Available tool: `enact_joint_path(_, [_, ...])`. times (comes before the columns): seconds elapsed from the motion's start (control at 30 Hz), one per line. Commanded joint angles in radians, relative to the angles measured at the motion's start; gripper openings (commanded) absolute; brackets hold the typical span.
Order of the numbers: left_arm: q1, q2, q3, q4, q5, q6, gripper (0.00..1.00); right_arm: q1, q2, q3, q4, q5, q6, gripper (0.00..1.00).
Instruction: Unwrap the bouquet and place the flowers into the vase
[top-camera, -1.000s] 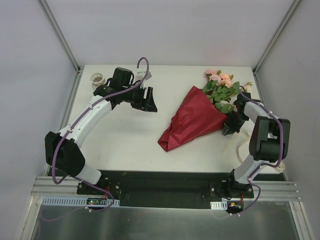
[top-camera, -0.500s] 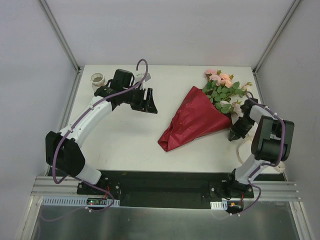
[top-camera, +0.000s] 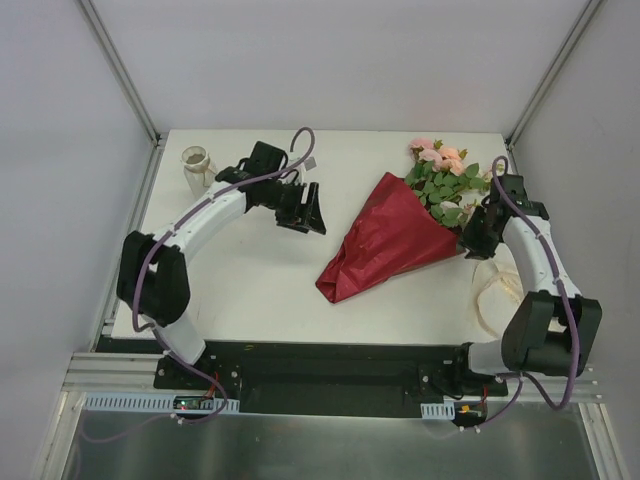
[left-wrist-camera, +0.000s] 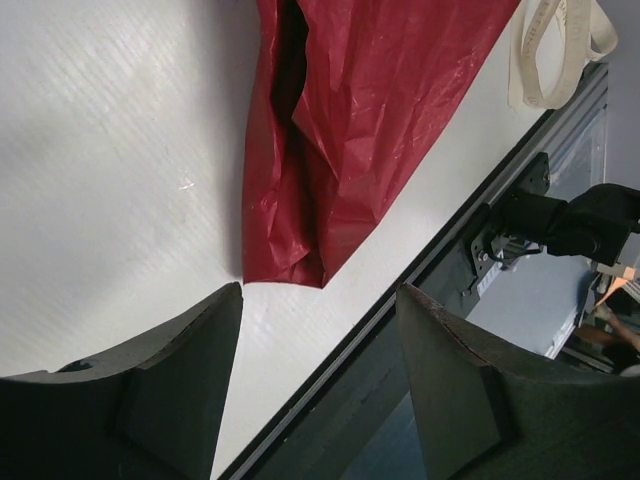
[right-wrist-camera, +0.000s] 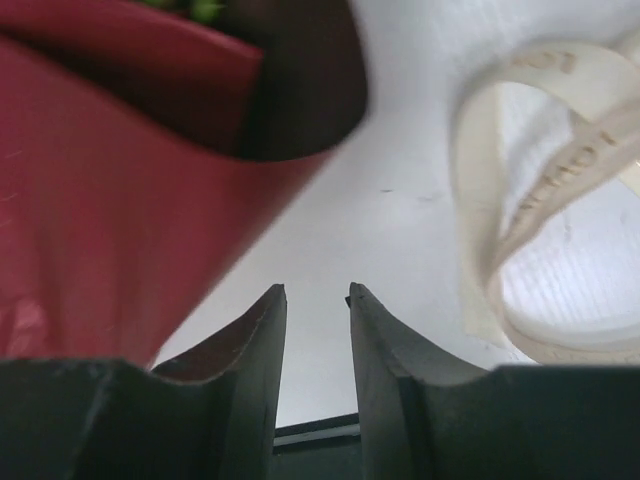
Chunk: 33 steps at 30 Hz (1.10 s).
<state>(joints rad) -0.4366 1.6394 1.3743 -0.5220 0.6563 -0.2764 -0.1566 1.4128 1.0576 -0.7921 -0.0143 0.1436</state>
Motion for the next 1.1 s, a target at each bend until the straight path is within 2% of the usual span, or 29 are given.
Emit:
enact_joint_path(0.0, [-0.042,0.115,0.100,0.005,0.066,-0.033,0.62,0.130,-0.093,0.102,-0.044,-0.078,-0.030,0.37])
enact_joint_path(0.17, [-0.096,0.264,0.212,0.008,0.077,-0.049,0.63,0.210,-0.156,0.134,-0.082,-0.110,-0.009,0.38])
enact_joint_path(0.47, [-0.194,0.399,0.278,0.011,0.008,-0.073,0.53,0.212,-0.304,0.094,-0.157,-0.062,-0.038,0.40])
enact_joint_path(0.73, [-0.248,0.421,0.278,0.010,-0.043,-0.073,0.51,0.215,-0.371,0.068,-0.174,-0.070,-0.052,0.40])
enact_joint_path(0.83, [-0.263,0.416,0.281,0.011,-0.031,-0.076,0.46,0.215,-0.380,0.065,-0.176,-0.070,-0.055,0.40])
enact_joint_path(0.9, [-0.278,0.399,0.281,0.011,-0.032,-0.073,0.42,0.213,-0.385,0.067,-0.174,-0.070,-0.053,0.40])
enact_joint_path(1.07, [-0.353,0.317,0.253,0.013,-0.011,-0.049,0.41,0.212,-0.373,0.117,-0.174,-0.061,-0.041,0.41])
